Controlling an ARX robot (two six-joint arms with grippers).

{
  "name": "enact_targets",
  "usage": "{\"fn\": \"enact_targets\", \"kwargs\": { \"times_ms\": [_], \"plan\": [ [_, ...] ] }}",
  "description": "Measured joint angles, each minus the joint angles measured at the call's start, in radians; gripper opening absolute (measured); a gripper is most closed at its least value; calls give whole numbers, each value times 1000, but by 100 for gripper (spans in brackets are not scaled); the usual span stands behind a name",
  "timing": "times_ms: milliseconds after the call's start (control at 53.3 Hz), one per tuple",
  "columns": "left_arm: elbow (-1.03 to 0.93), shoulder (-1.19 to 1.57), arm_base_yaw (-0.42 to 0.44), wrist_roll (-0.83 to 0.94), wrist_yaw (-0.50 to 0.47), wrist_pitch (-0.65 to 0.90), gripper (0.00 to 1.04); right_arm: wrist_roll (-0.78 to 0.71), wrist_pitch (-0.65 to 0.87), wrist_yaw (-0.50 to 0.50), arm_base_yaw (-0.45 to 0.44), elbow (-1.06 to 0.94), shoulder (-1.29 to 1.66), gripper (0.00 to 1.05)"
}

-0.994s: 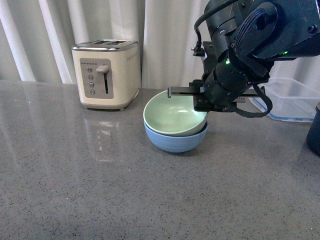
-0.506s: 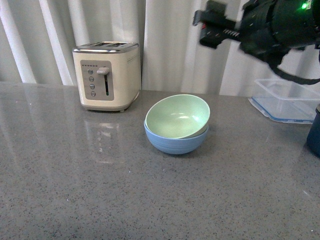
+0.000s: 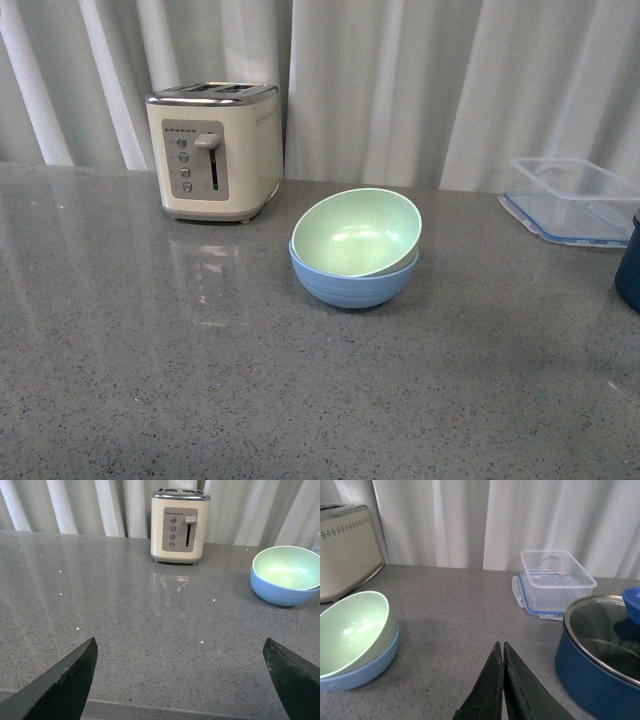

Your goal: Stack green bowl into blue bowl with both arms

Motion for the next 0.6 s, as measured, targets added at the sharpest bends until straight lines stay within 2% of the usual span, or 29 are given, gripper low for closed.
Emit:
{"fn": "enact_targets", "kwargs": {
  "times_ms": [412,469,600],
  "plan": [
    [0,0,0,0,0,0,98,0,-33,-66,-72,-236,-264,1],
    [0,0,0,0,0,0,98,-1,-49,-119,-106,-255,-298,1],
    [0,0,0,0,0,0,98,0,-92,-128,-142,-294,-380,1]
  ]
}}
